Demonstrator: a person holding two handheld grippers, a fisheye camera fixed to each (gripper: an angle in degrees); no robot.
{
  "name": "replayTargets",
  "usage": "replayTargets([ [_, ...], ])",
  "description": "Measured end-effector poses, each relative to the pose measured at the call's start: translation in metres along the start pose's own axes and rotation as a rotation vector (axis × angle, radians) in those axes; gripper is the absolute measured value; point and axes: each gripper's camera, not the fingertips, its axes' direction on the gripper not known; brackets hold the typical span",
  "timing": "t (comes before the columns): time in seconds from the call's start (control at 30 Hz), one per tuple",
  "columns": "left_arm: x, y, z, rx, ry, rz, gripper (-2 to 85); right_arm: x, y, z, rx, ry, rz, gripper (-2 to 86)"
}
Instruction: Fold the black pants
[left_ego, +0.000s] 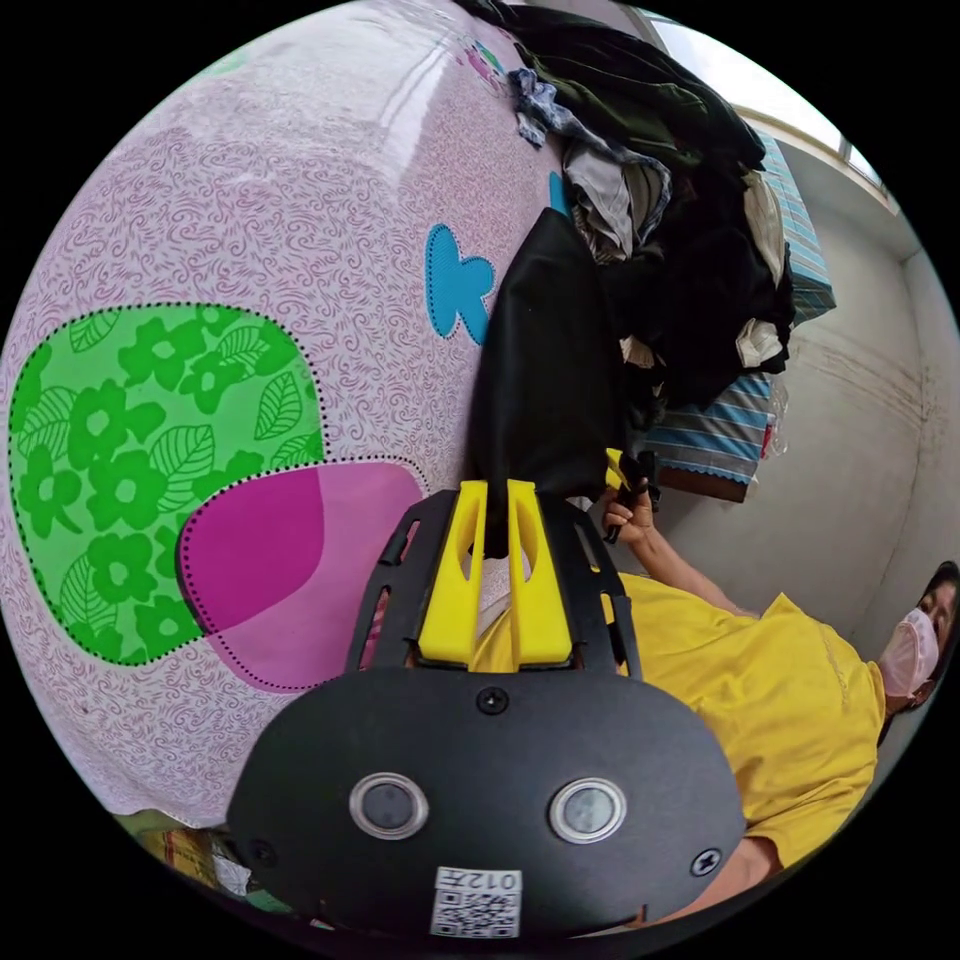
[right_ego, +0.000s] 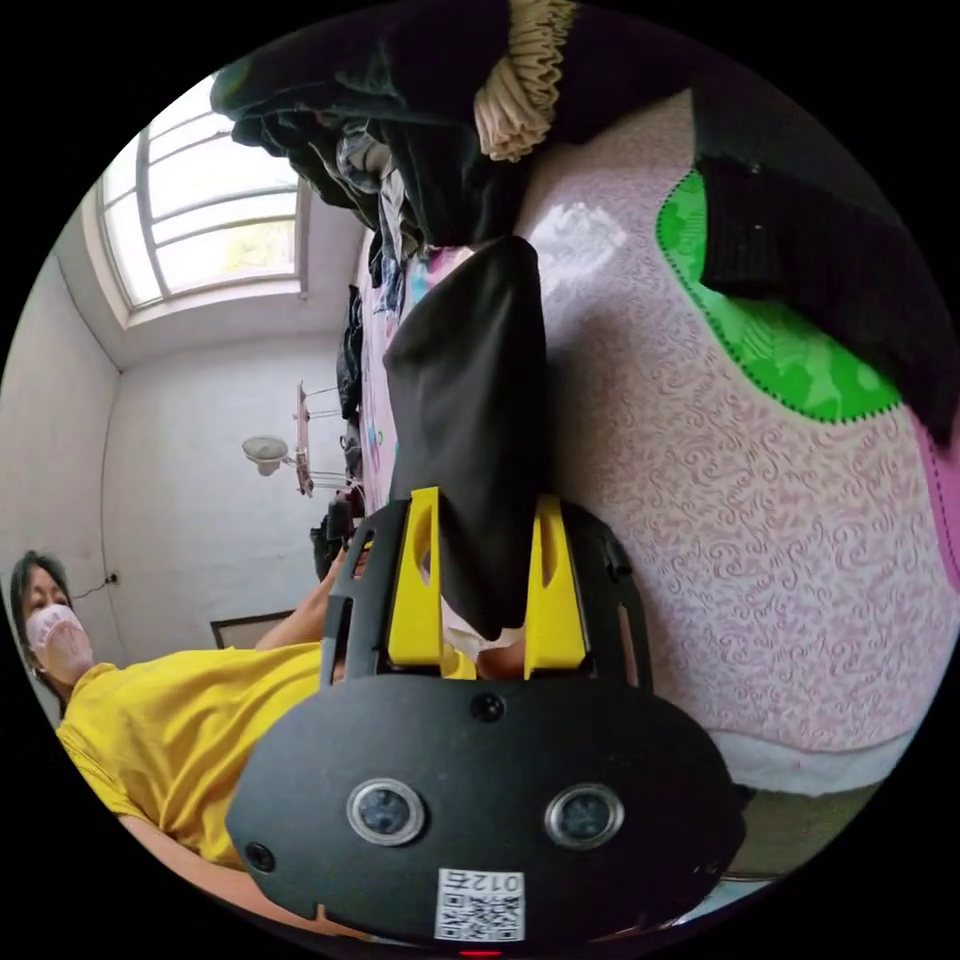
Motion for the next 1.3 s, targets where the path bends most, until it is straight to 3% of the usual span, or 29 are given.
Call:
replayTargets([
  [0.5,-0.130,0.172,-0.072,0.201,-0.023,-0.187,1.7,-0.080,-0.065,0.096,-0.332,-0.140,-0.122,1.0],
  [0.83,-0.219,0.336,-0.131,0.394,0.113,-0.252,2.0,-0.177,-0.083,0.177,-0.507,-0.229,-0.169,-0.2],
  [1.13,-0.361,0.512,-0.256,0.561,0.220,-0.201,2.2,-0.304,-0.043,0.316,-0.538,-0.311,-0.216,-0.3],
  [1.3,-0.464,0.633,-0.384,0.660,0.269,-0.123,2.4,-0.398,-0.001,0.427,-0.543,-0.353,-0.253,-0.3],
])
